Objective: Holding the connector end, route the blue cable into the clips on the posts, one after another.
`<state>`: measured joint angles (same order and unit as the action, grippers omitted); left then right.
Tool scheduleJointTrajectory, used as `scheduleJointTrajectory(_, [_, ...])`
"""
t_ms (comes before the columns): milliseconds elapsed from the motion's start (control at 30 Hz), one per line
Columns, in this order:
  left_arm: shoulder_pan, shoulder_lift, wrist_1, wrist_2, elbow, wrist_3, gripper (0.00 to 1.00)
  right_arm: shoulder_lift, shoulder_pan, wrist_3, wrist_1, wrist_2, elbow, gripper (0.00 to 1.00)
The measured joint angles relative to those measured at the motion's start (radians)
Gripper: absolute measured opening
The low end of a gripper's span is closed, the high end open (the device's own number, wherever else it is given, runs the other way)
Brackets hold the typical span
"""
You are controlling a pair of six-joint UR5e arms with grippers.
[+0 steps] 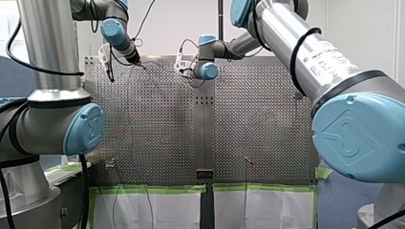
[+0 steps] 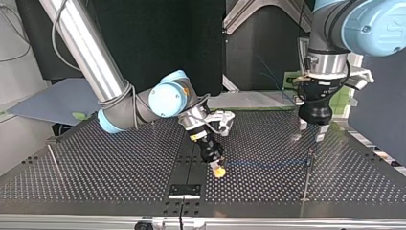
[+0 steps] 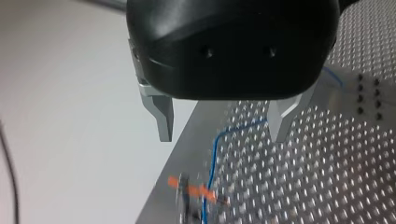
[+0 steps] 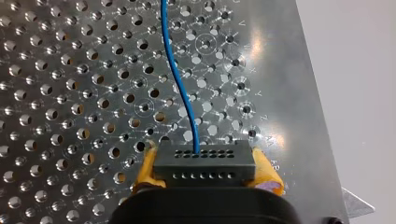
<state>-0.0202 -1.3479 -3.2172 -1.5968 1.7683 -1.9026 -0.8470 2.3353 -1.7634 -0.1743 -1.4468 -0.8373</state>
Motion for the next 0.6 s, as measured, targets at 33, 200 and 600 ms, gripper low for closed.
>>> scheduleJointTrajectory(33, [-0.004, 0.000, 0.008, 0.009, 0.000, 0.009, 1.00, -0.001, 0.000, 0.003, 0.001, -0.001, 0.000, 0.00])
scheduleJointTrajectory(200, [-0.033, -0.003, 0.051, 0.058, 0.000, 0.059, 1.00, -0.008, 0.001, 0.014, 0.003, -0.004, 0.000, 0.00])
scheduleJointTrajectory(600, [-0.082, -0.053, 0.050, 0.088, -0.056, 0.175, 1.00, -0.012, 0.007, 0.017, 0.001, -0.004, 0.000, 0.00])
